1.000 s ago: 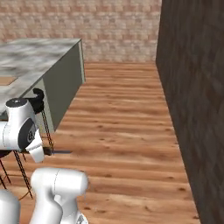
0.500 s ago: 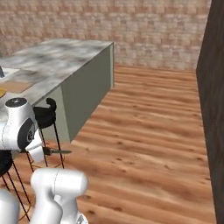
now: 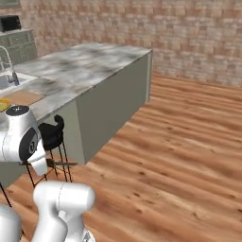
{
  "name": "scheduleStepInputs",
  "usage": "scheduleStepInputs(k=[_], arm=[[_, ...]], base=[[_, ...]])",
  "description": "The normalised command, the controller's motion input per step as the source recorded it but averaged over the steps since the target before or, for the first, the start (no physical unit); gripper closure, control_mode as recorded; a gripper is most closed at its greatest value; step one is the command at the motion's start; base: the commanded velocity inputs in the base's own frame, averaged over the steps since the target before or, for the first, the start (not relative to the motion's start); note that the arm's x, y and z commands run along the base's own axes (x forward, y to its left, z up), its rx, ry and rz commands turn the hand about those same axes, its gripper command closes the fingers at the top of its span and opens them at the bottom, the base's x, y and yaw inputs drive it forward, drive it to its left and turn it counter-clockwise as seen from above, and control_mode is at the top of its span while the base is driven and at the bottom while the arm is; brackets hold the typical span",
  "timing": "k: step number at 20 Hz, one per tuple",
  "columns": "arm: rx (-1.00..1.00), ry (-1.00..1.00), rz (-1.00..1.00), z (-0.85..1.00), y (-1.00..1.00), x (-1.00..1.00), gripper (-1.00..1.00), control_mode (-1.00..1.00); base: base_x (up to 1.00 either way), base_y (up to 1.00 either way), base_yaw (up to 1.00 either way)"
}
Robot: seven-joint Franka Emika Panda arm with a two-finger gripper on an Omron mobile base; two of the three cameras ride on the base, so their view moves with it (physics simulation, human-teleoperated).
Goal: Pick up the knife from the drawer and place it on the cutting board. Then place the meat from the plate to the cutting board.
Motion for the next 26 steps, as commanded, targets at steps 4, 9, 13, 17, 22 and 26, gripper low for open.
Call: scheduleStepInputs(k=[4,9,13,17,22,26], arm=[[0.0,0.0,0.0,0.0,0.0,0.0,1.0,1.0],[0.0,0.0,0.0,0.0,0.0,0.0,1.0,1.0],[0.0,0.0,0.0,0.0,0.0,0.0,1.0,1.0],[0.0,0.0,0.0,0.0,0.0,0.0,1.0,1.0],[0.0,0.0,0.0,0.0,0.0,0.0,1.0,1.0],[0.0,0.0,0.0,0.0,0.0,0.0,1.0,1.0]], base=[[0.65,-0.48,0.39],[0.66,-0.4,0.37],[0.51,-0.35,0.36],[0.36,-0.34,0.35],[0.34,-0.29,0.33],[0.31,-0.36,0.35]])
